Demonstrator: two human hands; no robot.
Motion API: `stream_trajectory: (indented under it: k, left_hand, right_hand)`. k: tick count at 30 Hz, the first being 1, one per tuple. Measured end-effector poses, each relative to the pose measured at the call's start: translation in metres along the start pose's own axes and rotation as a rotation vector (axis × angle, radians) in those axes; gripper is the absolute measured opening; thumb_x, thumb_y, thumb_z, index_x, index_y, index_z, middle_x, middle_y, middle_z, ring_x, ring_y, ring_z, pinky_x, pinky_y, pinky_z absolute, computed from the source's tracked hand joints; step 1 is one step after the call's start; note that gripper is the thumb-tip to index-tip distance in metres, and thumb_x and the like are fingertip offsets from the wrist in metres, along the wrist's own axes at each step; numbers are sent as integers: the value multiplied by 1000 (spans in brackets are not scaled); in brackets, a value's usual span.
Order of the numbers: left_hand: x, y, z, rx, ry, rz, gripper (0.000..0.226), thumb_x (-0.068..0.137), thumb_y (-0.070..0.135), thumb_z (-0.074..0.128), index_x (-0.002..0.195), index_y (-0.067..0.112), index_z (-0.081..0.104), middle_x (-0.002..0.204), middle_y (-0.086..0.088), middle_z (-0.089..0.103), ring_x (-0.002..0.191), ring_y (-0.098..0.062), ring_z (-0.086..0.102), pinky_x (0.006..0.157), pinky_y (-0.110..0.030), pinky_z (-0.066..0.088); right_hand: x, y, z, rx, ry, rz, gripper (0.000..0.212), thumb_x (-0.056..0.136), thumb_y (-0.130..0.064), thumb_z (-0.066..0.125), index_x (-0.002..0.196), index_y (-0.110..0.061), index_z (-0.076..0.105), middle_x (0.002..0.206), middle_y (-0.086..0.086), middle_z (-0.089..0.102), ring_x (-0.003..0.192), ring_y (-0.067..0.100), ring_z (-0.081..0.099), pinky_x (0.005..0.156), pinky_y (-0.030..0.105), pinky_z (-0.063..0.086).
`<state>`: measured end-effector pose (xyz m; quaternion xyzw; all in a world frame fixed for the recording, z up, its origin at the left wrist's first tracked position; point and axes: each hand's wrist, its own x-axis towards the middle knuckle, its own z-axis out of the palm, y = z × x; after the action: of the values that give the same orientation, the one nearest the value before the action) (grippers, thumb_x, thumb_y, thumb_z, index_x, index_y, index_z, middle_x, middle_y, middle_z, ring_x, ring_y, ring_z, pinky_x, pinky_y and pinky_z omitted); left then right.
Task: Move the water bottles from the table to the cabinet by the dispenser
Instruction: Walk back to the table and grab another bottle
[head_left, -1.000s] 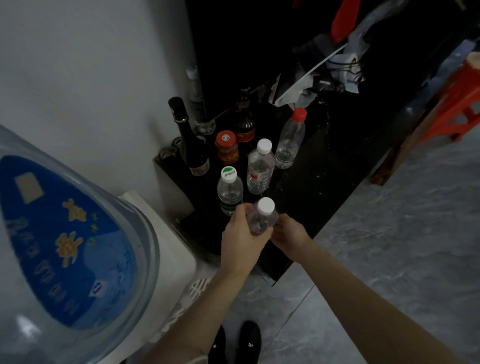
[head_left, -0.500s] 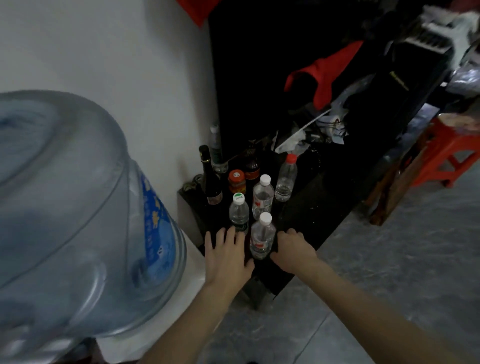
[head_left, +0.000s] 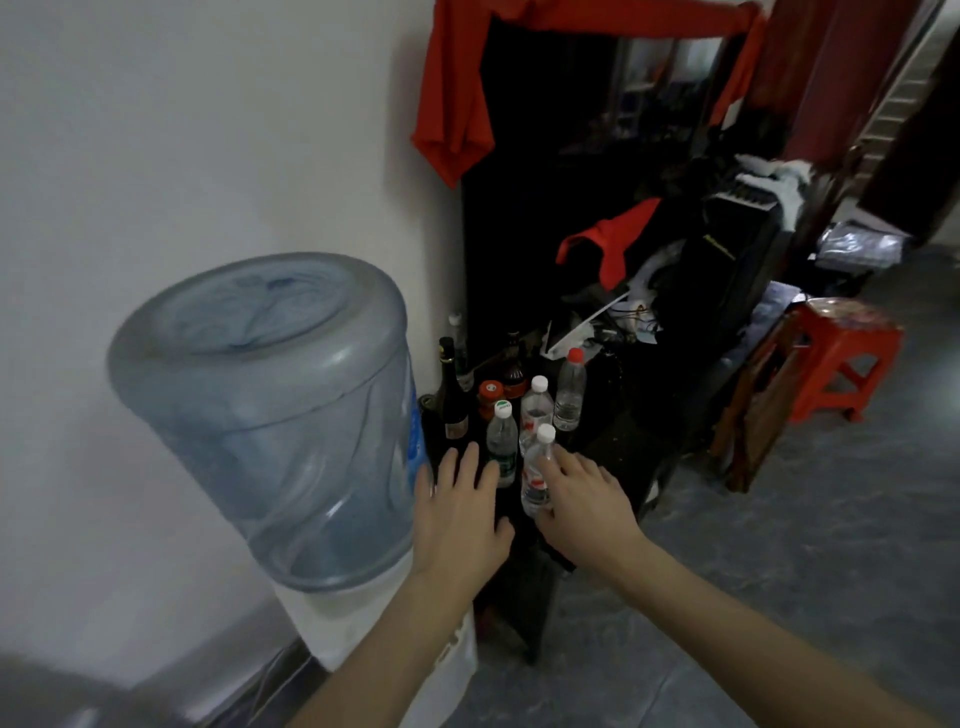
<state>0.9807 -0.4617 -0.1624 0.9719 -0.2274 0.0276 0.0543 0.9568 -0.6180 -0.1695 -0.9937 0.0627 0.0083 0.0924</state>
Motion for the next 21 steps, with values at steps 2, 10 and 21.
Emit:
stream_trajectory:
  k: [2, 10, 21]
  left_hand:
    - [-28, -5, -9, -3, 11, 5, 72, 96, 50, 52, 158, 26, 25, 170, -4, 11, 157, -27, 8, 124, -51, 9]
    - [-141, -28, -39, 41, 30, -3, 75, 96, 61, 45, 158, 26, 24, 171, -4, 6, 156, -28, 9, 124, -56, 7]
    - [-248, -48, -90, 141, 294, -196, 59, 64, 48, 78, 115, 20, 72, 126, -8, 68, 109, -31, 68, 98, -57, 49]
  right_hand:
    - [-28, -13, -4, 12, 27, 7, 70, 93, -35, 55, 155, -25, 23, 162, 3, 24, 150, 26, 21, 120, 48, 24]
    - [-132, -67, -11, 12, 37, -7, 74, 95, -42, 53, 158, -28, 16, 167, 2, 9, 154, 29, 8, 122, 54, 17]
    - [-200, -137, -59, 5, 33, -252, 71, 96, -41, 51, 157, -28, 16, 167, 3, 10, 153, 29, 10, 123, 51, 12]
